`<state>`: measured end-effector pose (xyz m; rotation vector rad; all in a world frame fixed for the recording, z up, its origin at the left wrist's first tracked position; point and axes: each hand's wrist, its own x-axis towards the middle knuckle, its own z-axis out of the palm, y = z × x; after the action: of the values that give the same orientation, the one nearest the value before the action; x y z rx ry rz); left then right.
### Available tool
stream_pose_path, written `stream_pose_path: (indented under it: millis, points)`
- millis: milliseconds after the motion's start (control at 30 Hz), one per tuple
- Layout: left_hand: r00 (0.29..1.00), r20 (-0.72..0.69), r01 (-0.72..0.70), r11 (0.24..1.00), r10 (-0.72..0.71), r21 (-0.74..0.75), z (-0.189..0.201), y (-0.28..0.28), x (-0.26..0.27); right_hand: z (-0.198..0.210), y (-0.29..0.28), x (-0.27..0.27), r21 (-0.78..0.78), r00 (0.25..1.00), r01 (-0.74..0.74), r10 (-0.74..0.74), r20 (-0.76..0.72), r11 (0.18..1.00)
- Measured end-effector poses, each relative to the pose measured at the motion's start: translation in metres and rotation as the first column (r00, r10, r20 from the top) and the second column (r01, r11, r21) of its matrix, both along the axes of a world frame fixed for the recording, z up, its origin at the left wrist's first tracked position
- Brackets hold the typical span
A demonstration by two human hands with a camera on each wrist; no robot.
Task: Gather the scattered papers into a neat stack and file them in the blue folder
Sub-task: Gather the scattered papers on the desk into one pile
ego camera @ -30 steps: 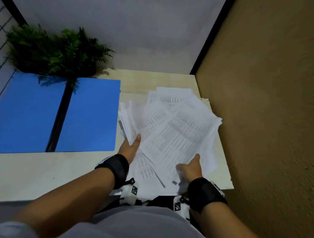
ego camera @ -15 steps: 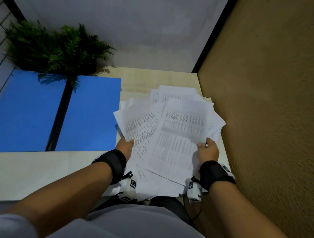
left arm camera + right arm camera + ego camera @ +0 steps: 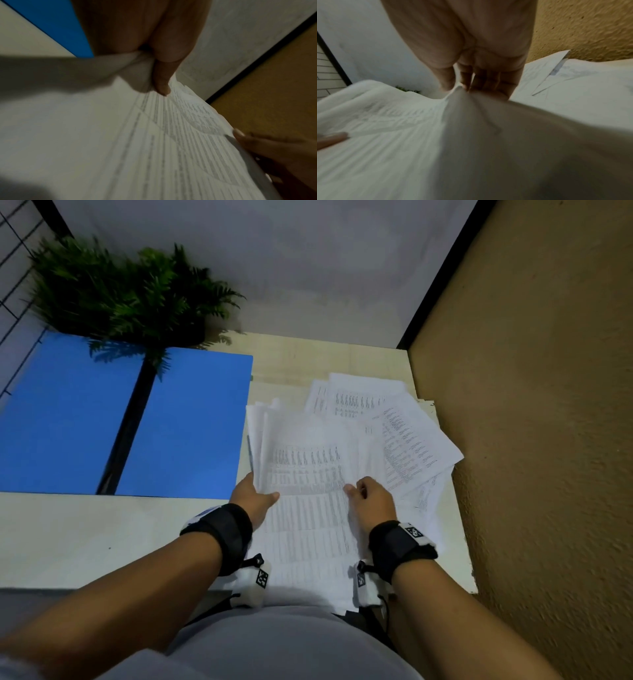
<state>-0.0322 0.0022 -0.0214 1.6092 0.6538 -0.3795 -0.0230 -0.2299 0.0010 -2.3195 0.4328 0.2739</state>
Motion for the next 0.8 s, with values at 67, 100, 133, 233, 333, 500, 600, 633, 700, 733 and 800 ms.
stream_pose_path:
  millis: [67, 100, 133, 233, 333, 500, 600, 633, 700, 733, 800]
  points:
    - [0.998, -0.021, -0.066, 0.998, 0.066, -0.020, -0.002, 0.007, 0.000, -0.006, -0.016, 0.008, -0.025, 0.979, 0.197, -0.195, 0.051, 0.980]
    - [0.996, -0.037, -0.077, 0.997, 0.076, -0.031, -0.004, 0.010, -0.001, -0.010, -0.027, 0.012, -0.032, 0.959, 0.282, -0.281, 0.025, 0.959]
    - [0.997, -0.049, -0.069, 0.997, 0.068, -0.029, -0.006, 0.013, -0.002, -0.010, -0.035, 0.017, -0.020, 0.945, 0.326, -0.327, -0.027, 0.945]
    - [0.998, -0.065, -0.023, 0.999, 0.021, -0.030, -0.012, 0.016, -0.009, -0.015, -0.039, 0.025, 0.189, 0.924, 0.355, -0.313, -0.217, 0.916]
    - [0.998, -0.066, 0.011, 1.000, -0.011, 0.004, -0.016, 0.016, -0.013, -0.021, -0.031, 0.023, 0.332, 0.924, 0.340, -0.247, -0.291, 0.880]
    - [0.996, -0.074, -0.052, 0.998, 0.049, -0.030, -0.019, 0.026, -0.014, -0.002, -0.050, 0.029, 0.266, 0.741, 0.670, -0.649, -0.174, 0.693]
    - [0.996, -0.090, 0.019, 0.999, -0.016, 0.036, -0.018, 0.022, -0.012, 0.000, -0.066, 0.033, 0.187, 0.730, 0.683, -0.662, -0.168, 0.706]
    - [0.995, -0.093, 0.044, 0.997, -0.038, 0.069, -0.019, 0.021, -0.010, -0.002, -0.067, 0.036, 0.241, 0.735, 0.677, -0.656, -0.172, 0.696]
    - [0.990, -0.118, 0.087, 0.989, -0.073, 0.119, -0.016, 0.019, -0.007, 0.000, -0.062, 0.038, 0.376, 0.741, 0.661, -0.644, -0.188, 0.650]
    - [0.987, -0.132, 0.113, 0.985, -0.096, 0.128, -0.016, 0.018, -0.007, 0.001, -0.059, 0.040, 0.425, 0.739, 0.651, -0.653, -0.167, 0.629]
    - [0.982, -0.127, 0.153, 0.983, -0.140, 0.103, -0.018, 0.020, -0.005, 0.011, -0.055, 0.041, 0.530, 0.671, 0.655, -0.737, -0.081, 0.539]
